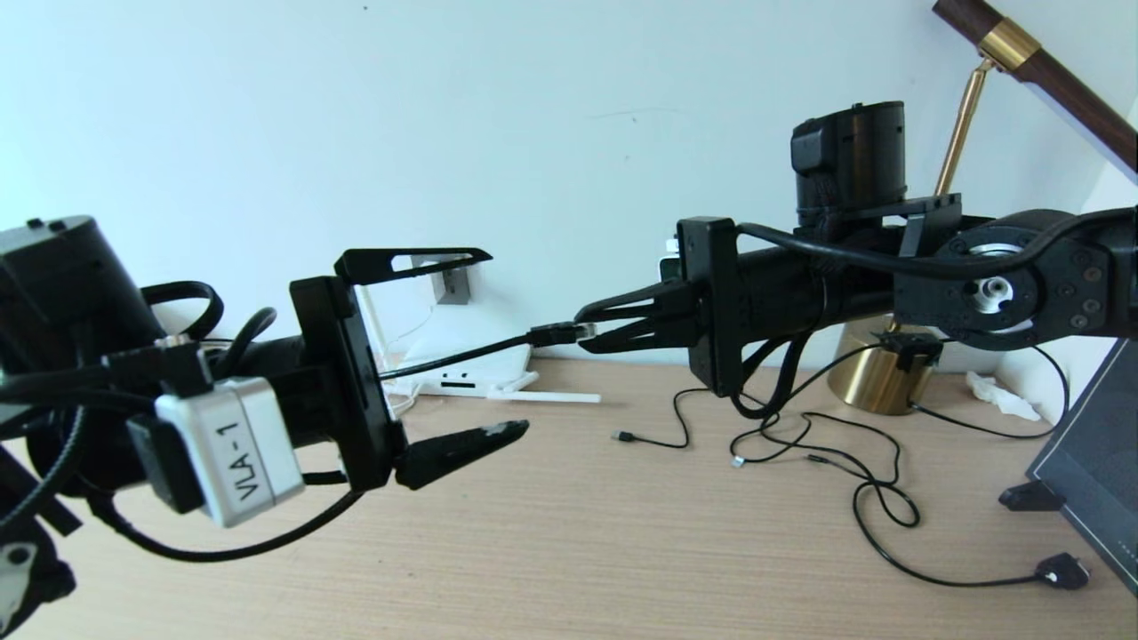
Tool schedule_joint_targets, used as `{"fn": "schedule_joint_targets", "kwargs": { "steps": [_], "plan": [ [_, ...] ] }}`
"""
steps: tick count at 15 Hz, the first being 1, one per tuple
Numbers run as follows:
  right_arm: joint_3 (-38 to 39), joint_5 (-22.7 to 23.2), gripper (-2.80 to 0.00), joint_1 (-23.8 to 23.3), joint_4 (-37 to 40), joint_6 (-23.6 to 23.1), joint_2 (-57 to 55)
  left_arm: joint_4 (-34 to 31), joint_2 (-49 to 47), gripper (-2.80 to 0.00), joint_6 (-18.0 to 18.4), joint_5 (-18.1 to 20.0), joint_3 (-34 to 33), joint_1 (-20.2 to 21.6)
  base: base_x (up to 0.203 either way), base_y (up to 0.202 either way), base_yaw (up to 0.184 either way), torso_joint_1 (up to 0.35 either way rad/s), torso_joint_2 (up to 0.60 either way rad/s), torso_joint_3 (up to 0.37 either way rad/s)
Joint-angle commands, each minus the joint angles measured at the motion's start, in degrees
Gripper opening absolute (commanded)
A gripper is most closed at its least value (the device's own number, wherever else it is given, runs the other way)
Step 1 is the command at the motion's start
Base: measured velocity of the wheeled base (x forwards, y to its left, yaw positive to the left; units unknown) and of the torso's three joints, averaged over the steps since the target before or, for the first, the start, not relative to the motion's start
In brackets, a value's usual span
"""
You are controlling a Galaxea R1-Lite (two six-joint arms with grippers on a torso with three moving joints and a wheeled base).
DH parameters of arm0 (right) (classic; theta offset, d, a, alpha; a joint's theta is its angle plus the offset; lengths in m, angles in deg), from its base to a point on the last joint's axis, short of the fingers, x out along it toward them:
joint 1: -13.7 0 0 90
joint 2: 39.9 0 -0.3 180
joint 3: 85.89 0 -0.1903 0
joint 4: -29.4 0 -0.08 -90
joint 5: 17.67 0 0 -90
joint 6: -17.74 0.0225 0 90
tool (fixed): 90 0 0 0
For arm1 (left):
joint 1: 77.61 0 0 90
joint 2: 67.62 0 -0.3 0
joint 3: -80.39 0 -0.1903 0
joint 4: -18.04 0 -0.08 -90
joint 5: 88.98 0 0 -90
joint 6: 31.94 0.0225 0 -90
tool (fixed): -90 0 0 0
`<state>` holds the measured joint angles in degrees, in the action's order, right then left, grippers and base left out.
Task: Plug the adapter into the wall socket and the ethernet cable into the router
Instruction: Hand it to the other hand
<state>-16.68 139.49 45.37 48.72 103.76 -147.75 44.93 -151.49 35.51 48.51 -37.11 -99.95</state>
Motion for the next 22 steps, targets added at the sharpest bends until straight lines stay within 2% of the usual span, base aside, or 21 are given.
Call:
{"fn": "schedule_joint_targets", "kwargs": {
  "steps": [1, 22],
  "plan": [
    [0.0, 0.4, -2.8, 0.6, -0.1, 0.5, 0.0, 0.3, -0.4, 0.0, 0.0, 0.2, 0.3, 0.0, 0.0, 0.0, 0.0, 0.0, 0.0, 0.0],
    [0.5, 0.2, -2.8, 2.3, -0.3, -1.0, -0.3, 0.2, -0.2, 0.0, -1.3, 0.1, -0.9, 0.0, 0.0, 0.0, 0.0, 0.0, 0.0, 0.0]
  ]
}}
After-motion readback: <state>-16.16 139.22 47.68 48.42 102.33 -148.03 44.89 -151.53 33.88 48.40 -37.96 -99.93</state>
